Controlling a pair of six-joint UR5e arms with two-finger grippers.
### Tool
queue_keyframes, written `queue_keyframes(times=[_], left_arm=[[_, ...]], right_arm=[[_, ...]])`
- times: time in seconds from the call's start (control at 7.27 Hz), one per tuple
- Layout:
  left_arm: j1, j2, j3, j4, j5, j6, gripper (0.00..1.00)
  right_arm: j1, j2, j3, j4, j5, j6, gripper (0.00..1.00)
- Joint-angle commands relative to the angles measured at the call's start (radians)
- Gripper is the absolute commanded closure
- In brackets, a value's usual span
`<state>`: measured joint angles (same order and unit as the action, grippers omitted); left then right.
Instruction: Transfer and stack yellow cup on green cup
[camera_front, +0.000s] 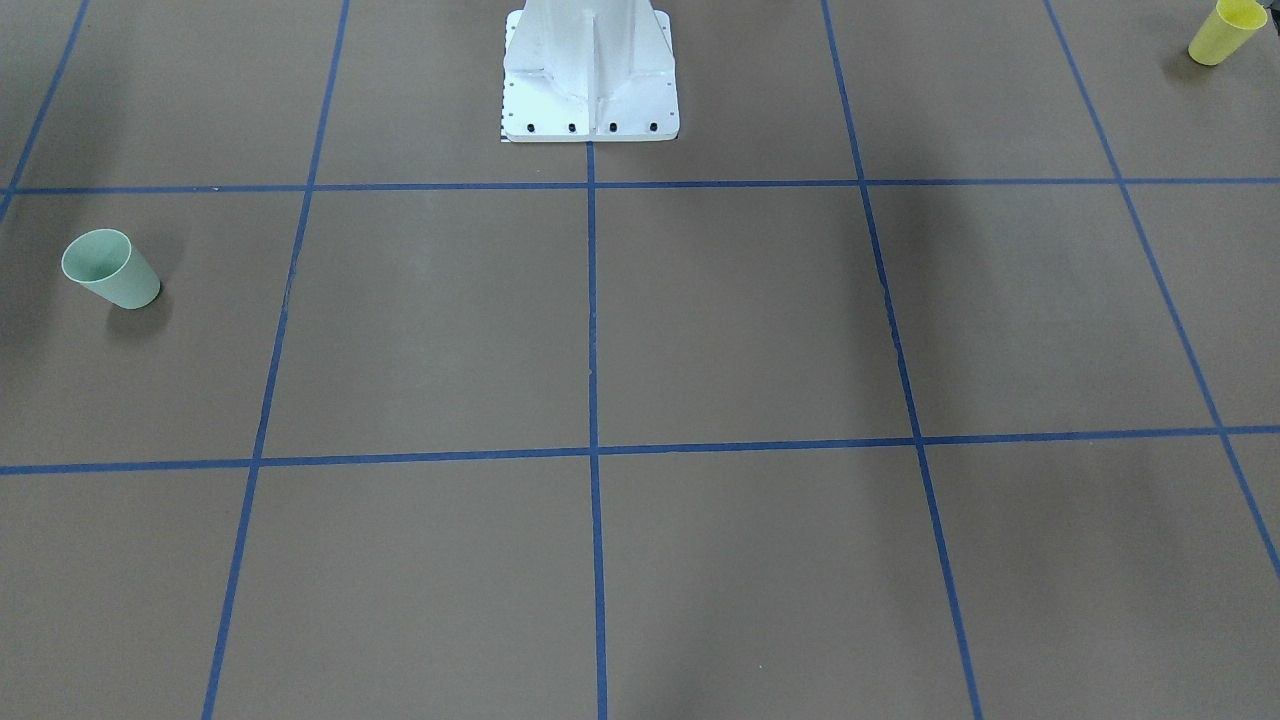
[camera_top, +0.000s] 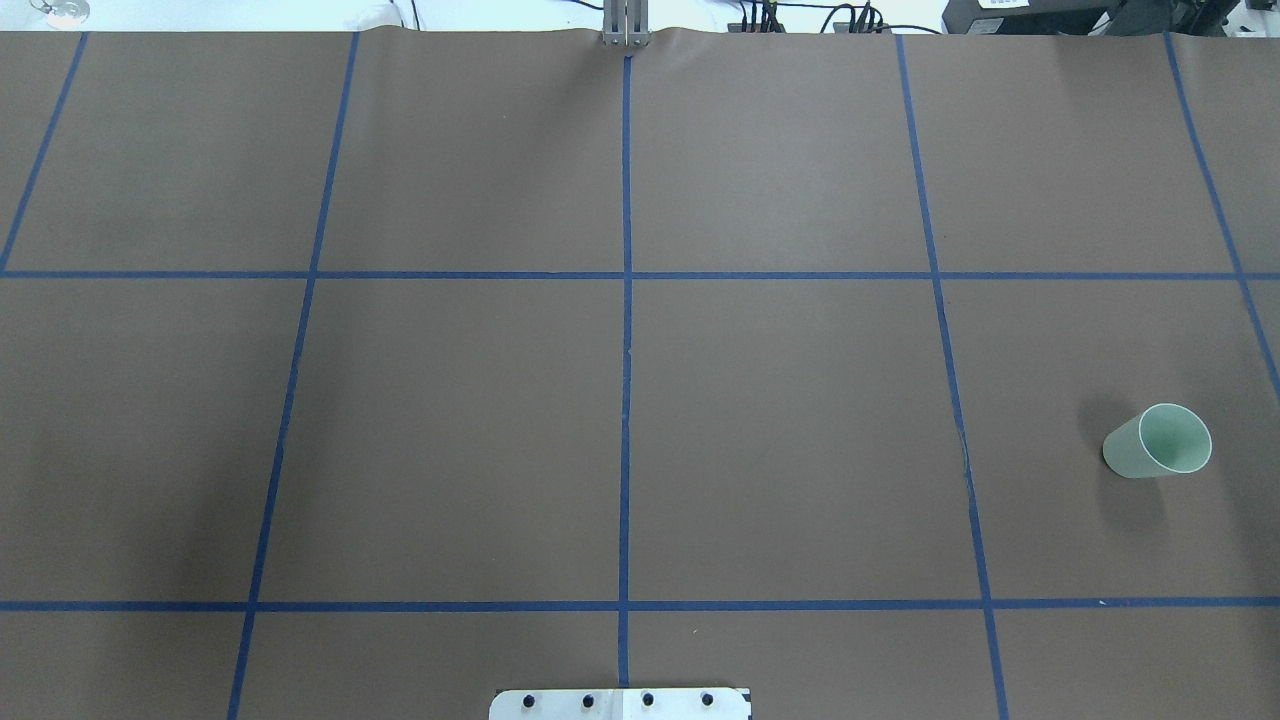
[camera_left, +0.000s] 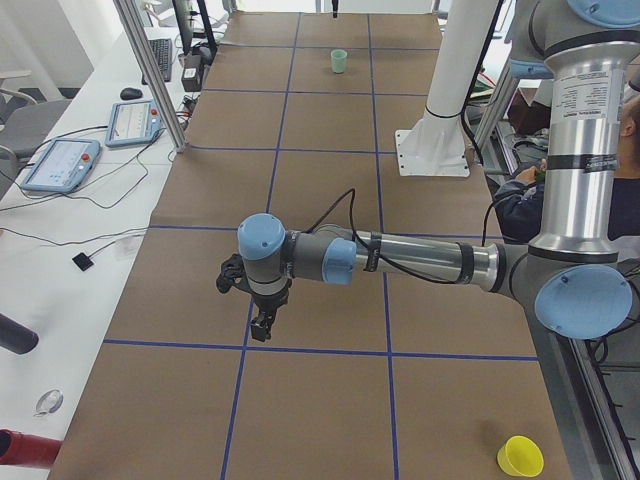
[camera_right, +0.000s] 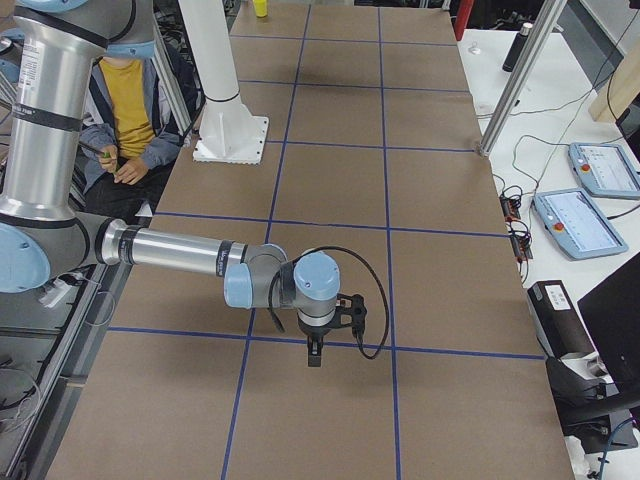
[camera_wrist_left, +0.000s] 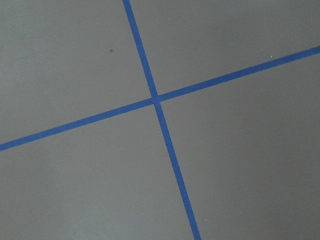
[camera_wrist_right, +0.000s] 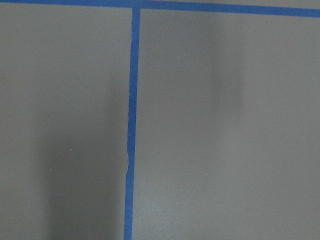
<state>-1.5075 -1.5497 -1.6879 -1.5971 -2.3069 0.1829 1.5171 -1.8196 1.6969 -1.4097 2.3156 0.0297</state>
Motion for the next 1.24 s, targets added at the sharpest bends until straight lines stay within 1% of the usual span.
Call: queue_keyframes(times=[0.0,0.28,0.55,0.69,0.83,1.1], left_arm=[[0.0,0.003,-0.012,-0.007,0.001,-0.002,0.0],[0.0,0.011,-0.041,-0.009,0.003,0.0,0.0],[-0.002,0.011,-0.076,-0.013,-0.002,-0.01,0.0],[-0.002,0.011,-0.11,-0.012,-0.002,-0.01,0.0],[-0.002,-0.001,-0.117,-0.021,0.001,-0.007,0.0],[-0.002,-0.026,-0.105,-0.096,0.001,-0.01,0.0]], right_arm=[[0.0,0.0,0.003,0.006,0.002,-0.001,0.0],[0.0,-0.01,0.013,0.012,-0.002,-0.002,0.0],[0.0,0.002,0.013,0.014,-0.005,-0.001,0.0],[0.002,0.006,0.027,0.015,-0.007,-0.001,0.0],[0.002,0.011,0.038,0.014,-0.012,0.003,0.0],[0.011,0.011,0.041,0.014,-0.009,0.044,0.0]])
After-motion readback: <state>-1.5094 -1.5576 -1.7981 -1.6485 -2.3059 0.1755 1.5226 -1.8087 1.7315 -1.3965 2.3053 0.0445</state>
